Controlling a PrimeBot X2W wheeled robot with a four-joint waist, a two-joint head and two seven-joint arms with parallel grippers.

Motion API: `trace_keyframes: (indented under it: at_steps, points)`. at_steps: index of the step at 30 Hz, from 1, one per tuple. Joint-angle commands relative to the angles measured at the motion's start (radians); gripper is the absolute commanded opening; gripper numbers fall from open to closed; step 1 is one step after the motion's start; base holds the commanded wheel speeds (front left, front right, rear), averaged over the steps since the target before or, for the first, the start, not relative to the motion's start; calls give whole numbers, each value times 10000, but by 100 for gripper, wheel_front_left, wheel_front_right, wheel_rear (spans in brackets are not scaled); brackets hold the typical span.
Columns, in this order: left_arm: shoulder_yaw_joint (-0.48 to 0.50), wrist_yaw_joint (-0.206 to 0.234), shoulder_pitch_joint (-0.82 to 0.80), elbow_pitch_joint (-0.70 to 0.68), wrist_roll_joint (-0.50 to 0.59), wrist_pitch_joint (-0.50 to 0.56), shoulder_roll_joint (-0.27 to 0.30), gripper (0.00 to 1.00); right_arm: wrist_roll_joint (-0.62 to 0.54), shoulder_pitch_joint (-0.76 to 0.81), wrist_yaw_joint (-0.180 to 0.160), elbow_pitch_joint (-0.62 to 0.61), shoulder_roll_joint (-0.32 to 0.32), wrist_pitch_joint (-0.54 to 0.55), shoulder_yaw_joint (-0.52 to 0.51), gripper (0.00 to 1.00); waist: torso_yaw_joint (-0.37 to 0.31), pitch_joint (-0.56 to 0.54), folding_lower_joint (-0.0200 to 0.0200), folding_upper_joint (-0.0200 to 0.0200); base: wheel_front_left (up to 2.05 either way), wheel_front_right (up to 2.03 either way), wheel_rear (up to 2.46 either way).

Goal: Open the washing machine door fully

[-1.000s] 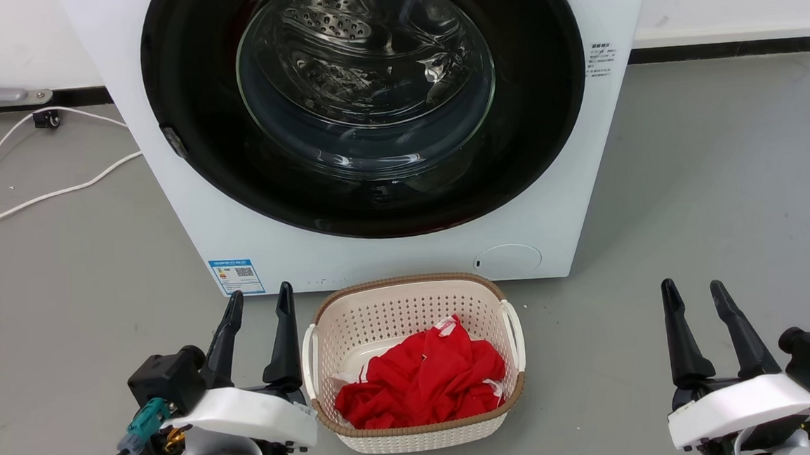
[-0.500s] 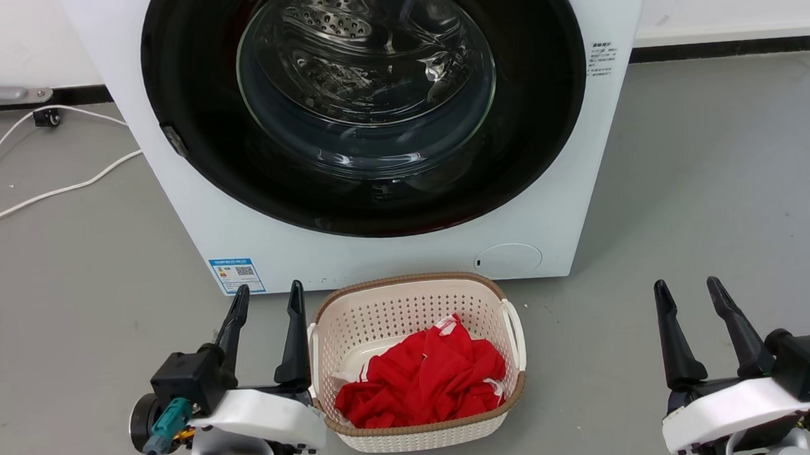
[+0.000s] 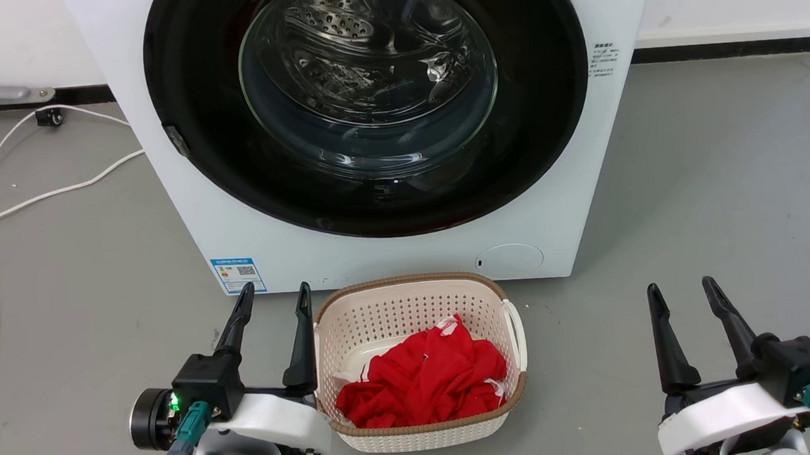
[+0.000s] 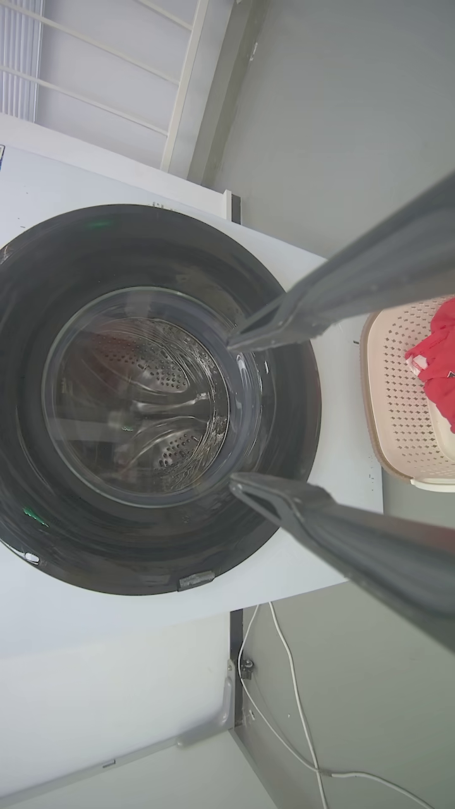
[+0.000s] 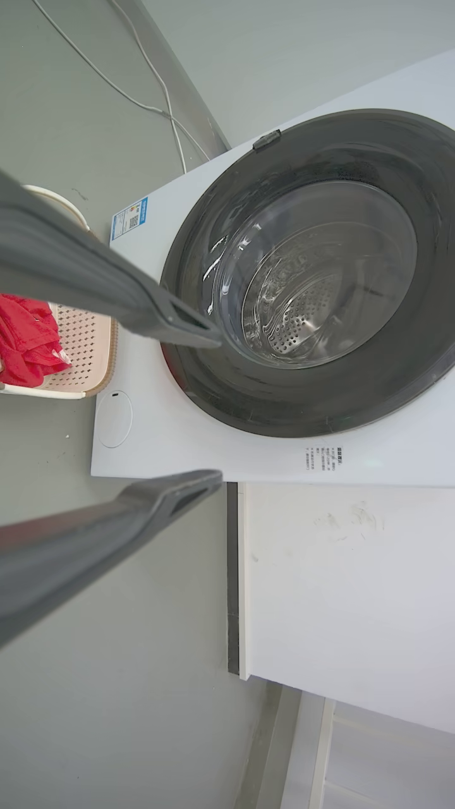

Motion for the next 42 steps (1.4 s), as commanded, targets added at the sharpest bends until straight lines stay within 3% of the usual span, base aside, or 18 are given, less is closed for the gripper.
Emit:
trace_keyframes:
  at_steps: [1, 13, 29, 30, 31, 38, 42]
  points:
    - [3, 51, -143, 1, 253, -99, -1, 100, -263, 99, -3, -53, 38, -97, 4, 100, 5, 0, 0, 0, 0, 0, 0]
    - [-17, 138, -121, -9, 972, -293, -5, 100, -988, 153, -5, -74, 46, -246, 13, 100, -5, 4, 0, 0, 0, 0, 0]
    - [37, 99, -67, 13, 955, -280, -6, 100, -719, 102, -5, -1, 45, -279, 19, 100, -29, 35, 0, 0, 0, 0, 0]
    - [38, 96, -69, 10, 956, -280, -6, 100, -679, 100, -5, 11, 45, -281, 20, 35, -28, 39, 0, 0, 0, 0, 0]
    - [41, 93, -69, 6, 954, -280, -6, 100, -646, 96, -5, 22, 45, -282, 32, 3, -30, 34, 0, 0, 0, 0, 0]
    - [18, 96, -70, 3, 918, -280, -6, 100, 113, 47, -5, 128, 44, -306, 116, 0, -42, 50, 0, 0, 0, 0, 0]
    - [22, 118, -110, -12, 907, -280, -6, 100, 1392, -113, -3, 140, 44, -323, 212, 0, -54, 76, 0, 0, 0, 0, 0]
